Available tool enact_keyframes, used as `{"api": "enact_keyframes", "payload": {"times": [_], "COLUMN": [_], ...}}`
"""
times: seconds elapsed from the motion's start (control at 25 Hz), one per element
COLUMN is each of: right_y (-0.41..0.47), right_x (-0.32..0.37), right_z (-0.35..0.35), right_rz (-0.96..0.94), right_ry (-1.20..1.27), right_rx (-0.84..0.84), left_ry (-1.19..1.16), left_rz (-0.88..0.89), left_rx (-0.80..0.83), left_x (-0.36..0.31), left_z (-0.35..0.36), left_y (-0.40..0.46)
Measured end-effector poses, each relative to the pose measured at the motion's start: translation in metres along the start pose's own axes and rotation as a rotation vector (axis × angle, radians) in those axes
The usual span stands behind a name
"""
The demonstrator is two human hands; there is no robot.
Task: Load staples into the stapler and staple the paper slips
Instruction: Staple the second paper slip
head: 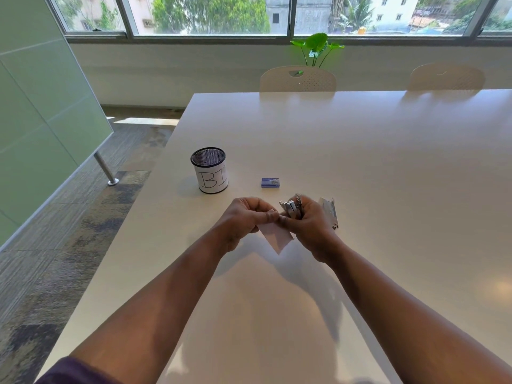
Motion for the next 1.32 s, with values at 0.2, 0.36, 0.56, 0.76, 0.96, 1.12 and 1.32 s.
{"api": "enact_keyframes", "payload": {"times": [0.2,0.36,0.56,0.76,0.96,1.12,1.32], "right_y": [-0.001,0.002,0.002,0.003,0.003,0.003,0.004], "right_x": [0.001,0.001,0.002,0.01,0.009,0.008,0.012], "right_z": [0.003,0.003,0.008,0.006,-0.001,-0.007,-0.014], "right_rz": [-0.008,0.003,-0.02,-0.035,-0.016,-0.013,-0.009], "right_ry": [0.013,-0.083,-0.204,-0.231,-0.217,-0.278,-0.285], "right_rx": [-0.009,-0.029,-0.084,-0.092,-0.041,-0.083,-0.158], "left_ry": [0.072,0.042,0.014,-0.005,0.045,0.084,0.077], "left_rz": [0.111,0.077,0.109,0.106,0.096,0.13,0.139], "left_rx": [-0.137,-0.221,-0.306,-0.323,-0.315,-0.227,-0.049], "left_x": [-0.003,0.002,0.0,0.0,-0.002,-0.004,-0.009], "left_z": [0.01,0.014,0.014,0.015,0.004,-0.004,-0.013], "left_y": [-0.003,-0.002,-0.001,-0.001,-0.002,-0.005,-0.007]}}
Point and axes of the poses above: each hand's wrist, its own y-axis towards the middle knuckle, its own z-axis out of the palm, x = y × z, the point moved 2 cm from there along y, towards the middle knuckle, and after that the axes turned 2 degrees about -y, right-handed, at the moved point
